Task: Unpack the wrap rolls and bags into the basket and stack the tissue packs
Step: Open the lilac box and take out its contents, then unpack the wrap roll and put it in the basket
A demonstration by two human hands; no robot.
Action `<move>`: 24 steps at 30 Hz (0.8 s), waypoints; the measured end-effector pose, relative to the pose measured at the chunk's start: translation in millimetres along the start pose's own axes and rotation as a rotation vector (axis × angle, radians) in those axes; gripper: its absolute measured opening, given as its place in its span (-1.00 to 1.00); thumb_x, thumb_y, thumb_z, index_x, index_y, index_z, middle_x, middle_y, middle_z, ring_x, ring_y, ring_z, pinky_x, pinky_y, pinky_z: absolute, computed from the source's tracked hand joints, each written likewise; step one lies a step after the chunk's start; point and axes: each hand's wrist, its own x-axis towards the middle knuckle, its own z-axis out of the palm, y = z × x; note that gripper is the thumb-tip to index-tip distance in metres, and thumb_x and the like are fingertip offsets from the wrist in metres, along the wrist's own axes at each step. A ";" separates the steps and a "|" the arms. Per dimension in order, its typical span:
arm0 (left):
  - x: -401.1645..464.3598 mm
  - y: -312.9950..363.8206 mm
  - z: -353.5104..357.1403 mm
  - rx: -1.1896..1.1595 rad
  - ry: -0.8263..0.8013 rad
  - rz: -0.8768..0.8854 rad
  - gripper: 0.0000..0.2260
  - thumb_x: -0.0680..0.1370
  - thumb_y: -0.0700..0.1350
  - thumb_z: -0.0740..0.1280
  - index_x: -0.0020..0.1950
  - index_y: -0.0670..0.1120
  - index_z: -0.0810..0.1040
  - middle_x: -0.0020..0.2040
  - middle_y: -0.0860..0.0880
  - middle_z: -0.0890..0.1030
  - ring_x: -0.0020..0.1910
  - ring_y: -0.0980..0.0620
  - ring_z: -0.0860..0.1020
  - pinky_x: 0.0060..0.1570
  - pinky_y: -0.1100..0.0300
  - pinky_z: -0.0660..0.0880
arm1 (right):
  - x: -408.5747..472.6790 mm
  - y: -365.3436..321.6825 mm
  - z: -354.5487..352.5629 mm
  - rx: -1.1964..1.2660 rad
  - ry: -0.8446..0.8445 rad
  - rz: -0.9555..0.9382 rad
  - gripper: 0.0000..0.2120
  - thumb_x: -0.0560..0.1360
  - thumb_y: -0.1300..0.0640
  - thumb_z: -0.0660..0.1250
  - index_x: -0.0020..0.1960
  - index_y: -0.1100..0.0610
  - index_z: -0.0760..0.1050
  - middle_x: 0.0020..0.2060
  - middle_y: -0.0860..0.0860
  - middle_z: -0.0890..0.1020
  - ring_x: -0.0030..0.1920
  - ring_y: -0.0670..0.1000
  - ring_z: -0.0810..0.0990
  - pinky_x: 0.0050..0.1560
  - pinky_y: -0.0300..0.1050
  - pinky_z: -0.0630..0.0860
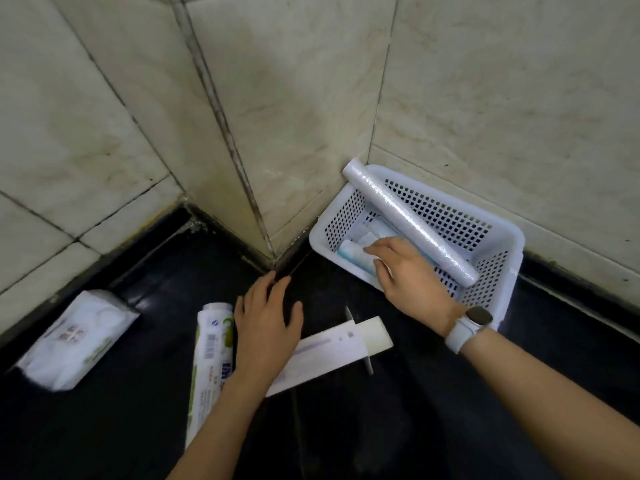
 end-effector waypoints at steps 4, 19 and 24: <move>-39.8 -52.1 -14.2 0.031 -0.012 -0.438 -0.46 0.50 -0.05 0.30 0.43 -0.09 0.20 0.46 -0.19 0.20 0.41 -0.21 0.18 0.35 -0.21 0.14 | -28.0 -50.2 13.9 0.149 0.036 -0.040 -0.75 0.47 0.34 0.21 0.11 0.30 0.53 0.03 0.24 0.59 0.06 0.20 0.55 0.15 -0.26 0.30; -73.1 -83.0 -46.5 -0.419 -0.147 -0.073 -0.21 0.34 -0.14 0.41 0.45 0.20 0.08 0.24 0.21 0.35 0.18 0.23 0.38 0.09 0.36 0.32 | -40.6 -119.4 27.5 0.560 -0.148 0.129 -0.77 0.52 0.22 0.24 0.16 0.13 0.50 0.03 0.02 0.53 -0.04 -0.13 0.52 -0.02 -0.52 0.38; -81.3 -54.3 -62.8 -0.245 -0.255 0.241 -0.25 0.40 -0.08 0.39 0.34 0.34 -0.04 0.22 0.11 0.44 0.10 0.16 0.41 0.09 0.26 0.40 | -43.4 -125.0 8.4 0.742 -0.177 0.177 -0.88 0.48 0.13 0.31 -0.10 -0.08 0.42 -0.19 -0.18 0.51 -0.18 -0.32 0.48 -0.07 -0.45 0.40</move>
